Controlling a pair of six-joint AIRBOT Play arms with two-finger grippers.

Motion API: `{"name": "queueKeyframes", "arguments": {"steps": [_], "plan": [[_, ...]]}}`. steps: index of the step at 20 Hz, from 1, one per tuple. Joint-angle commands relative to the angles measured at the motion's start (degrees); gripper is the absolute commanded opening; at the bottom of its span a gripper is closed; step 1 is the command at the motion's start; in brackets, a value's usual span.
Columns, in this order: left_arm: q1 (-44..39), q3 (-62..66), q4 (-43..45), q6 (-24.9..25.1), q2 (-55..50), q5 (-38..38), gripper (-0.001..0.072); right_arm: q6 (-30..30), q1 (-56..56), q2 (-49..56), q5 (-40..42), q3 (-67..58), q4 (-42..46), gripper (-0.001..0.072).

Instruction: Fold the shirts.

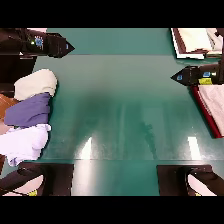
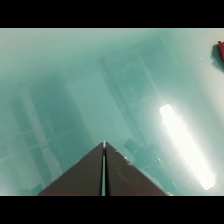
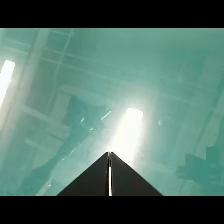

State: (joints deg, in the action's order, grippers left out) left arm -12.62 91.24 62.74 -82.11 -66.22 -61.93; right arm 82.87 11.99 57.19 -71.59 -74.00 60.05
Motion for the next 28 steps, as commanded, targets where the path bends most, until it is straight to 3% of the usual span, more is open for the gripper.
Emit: {"name": "queueKeyframes", "arguments": {"steps": [1,12,15,16,17,19,21,28], "plan": [[0.00,0.02,0.00,-0.02,0.04,0.02,0.0024,0.02,0.07,-0.04,-0.17,0.00,-0.02,0.0020],[0.00,0.00,0.00,-0.02,0.04,0.02,0.0024,0.02,0.09,-0.04,-0.15,0.02,-0.02,0.0019],[0.00,0.00,1.38,1.40,0.02,5.03,0.0030,0.02,0.07,-0.04,-0.15,0.02,-0.02,0.0019],[0.04,0.00,4.68,3.50,0.02,6.86,0.0298,0.02,0.09,-0.04,-0.15,0.02,-0.02,0.0020],[0.07,0.00,10.99,2.60,-0.22,8.24,0.0617,0.02,0.09,-0.04,-0.17,0.02,-0.15,0.0019],[0.90,0.00,27.15,-4.35,-2.29,7.76,0.0613,0.04,0.09,-0.04,-0.44,0.02,-0.39,0.0020],[4.46,-0.02,34.25,-8.87,-6.25,4.42,0.0613,0.04,0.09,-0.04,-0.61,0.02,-0.39,0.0020],[17.11,-0.13,33.81,-9.64,-25.29,-4.13,0.0614,0.04,0.09,-0.04,-0.28,0.02,-0.37,0.0020]]}}
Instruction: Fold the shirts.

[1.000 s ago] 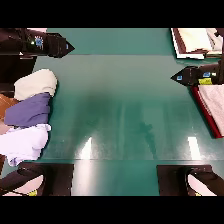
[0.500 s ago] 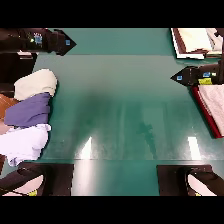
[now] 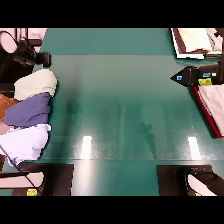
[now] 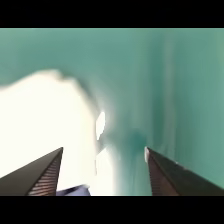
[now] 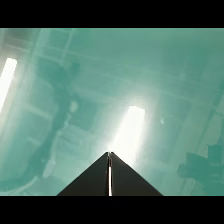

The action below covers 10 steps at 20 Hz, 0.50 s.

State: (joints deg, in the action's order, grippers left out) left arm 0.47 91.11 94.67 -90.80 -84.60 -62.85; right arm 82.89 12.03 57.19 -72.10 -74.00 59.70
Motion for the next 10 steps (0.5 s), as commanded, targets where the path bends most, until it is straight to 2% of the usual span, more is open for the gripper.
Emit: {"name": "queueKeyframes", "arguments": {"steps": [1,4,10], "plan": [[4.79,0.00,1.62,-0.94,-9.22,-3.41,0.0614,0.02,0.04,-0.04,0.46,0.07,-0.02,0.0020],[5.40,0.00,1.60,-0.72,-13.25,-2.67,0.0613,0.02,0.04,-0.02,1.73,0.17,0.00,0.0020],[5.40,0.02,1.57,-0.74,-13.66,-0.85,0.0609,0.02,0.04,-0.02,4.66,0.17,0.00,0.0020]]}}
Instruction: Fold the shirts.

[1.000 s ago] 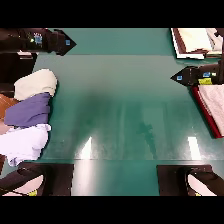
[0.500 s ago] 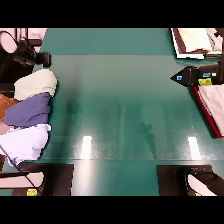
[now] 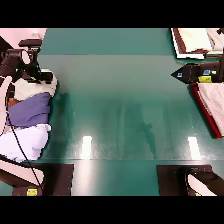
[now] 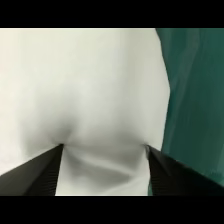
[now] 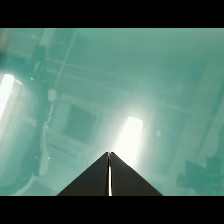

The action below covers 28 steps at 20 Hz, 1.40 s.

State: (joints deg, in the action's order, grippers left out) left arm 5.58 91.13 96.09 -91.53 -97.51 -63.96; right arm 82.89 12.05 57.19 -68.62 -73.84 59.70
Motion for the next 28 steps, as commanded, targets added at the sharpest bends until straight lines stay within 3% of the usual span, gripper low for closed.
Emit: {"name": "queueKeyframes", "arguments": {"steps": [1,2,3,6,10,15,21,27,28], "plan": [[0.28,0.00,0.15,-0.02,-0.68,-0.04,0.0463,0.02,0.02,-0.02,1.20,0.00,0.00,0.0019],[0.28,0.00,0.15,0.02,-0.61,-0.17,0.0182,0.02,0.02,-0.04,1.18,0.00,-0.02,0.0019],[0.28,0.02,0.15,0.11,-0.46,-0.33,0.0033,0.02,0.02,-0.04,1.16,0.00,-0.02,0.0019],[0.26,1.99,0.13,0.11,0.09,-3.19,0.0023,0.02,0.02,-0.04,1.20,-0.07,-0.07,0.0019],[0.20,8.85,-0.72,0.59,10.14,-2.10,0.0022,0.02,0.02,-0.02,1.14,-5.40,0.02,0.0019],[-5.90,23.23,-3.34,8.37,27.26,-6.78,0.0022,0.02,0.02,-0.02,2.75,-17.03,0.04,0.0019],[-25.49,25.09,-9.99,12.50,33.90,-8.11,0.0021,0.00,0.02,-0.04,2.34,-24.09,0.02,0.0019],[-46.42,17.68,-10.47,12.52,23.41,-11.45,0.0025,0.00,0.00,-0.04,0.22,-29.55,4.00,0.0019],[-48.50,16.61,-12.81,12.55,20.87,-10.51,0.0076,0.00,0.00,-0.04,-0.37,-30.42,5.22,0.0019]]}}
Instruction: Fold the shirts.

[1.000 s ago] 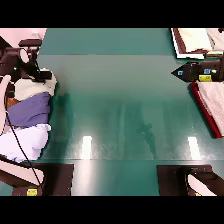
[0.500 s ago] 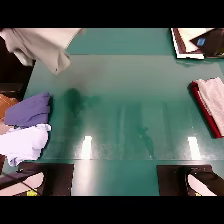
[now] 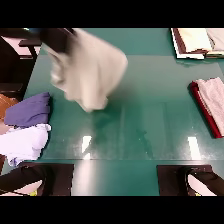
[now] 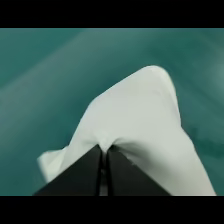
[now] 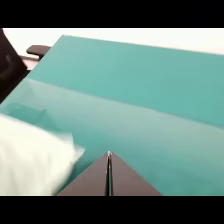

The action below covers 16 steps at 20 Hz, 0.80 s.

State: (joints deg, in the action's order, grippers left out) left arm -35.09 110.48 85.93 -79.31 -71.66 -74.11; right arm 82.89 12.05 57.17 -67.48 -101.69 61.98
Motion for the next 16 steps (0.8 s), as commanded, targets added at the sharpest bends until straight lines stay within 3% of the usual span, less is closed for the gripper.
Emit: {"name": "queueKeyframes", "arguments": {"steps": [1,2,4,6,10,13,16], "plan": [[-9.09,-3.39,-6.78,0.31,-7.39,1.11,0.0410,0.02,0.00,-0.02,-1.95,-3.48,4.31,0.0019],[-9.81,-3.52,-12.13,0.33,-9.90,2.80,0.0656,0.00,0.00,-0.02,-2.19,-4.22,5.31,0.0019],[-9.38,-3.50,-16.83,2.54,-12.90,5.16,0.0653,0.02,0.00,-0.04,-2.19,-5.29,5.77,0.0019],[-6.25,-3.37,-12.24,2.12,-12.92,4.74,0.0653,0.02,0.00,-0.02,-2.03,-5.75,5.75,0.0019],[9.86,-4.52,-9.57,-4.61,-12.63,0.76,0.0653,0.02,0.00,0.00,-2.23,-5.64,5.68,0.0019],[21.24,-12.68,-16.61,-5.75,-12.61,0.79,0.0653,0.02,0.00,0.50,-2.23,-5.40,5.57,0.0019],[26.47,-25.83,-19.15,-5.68,-12.61,2.69,0.0653,0.04,0.02,0.52,-2.12,-2.73,5.49,0.0019]]}}
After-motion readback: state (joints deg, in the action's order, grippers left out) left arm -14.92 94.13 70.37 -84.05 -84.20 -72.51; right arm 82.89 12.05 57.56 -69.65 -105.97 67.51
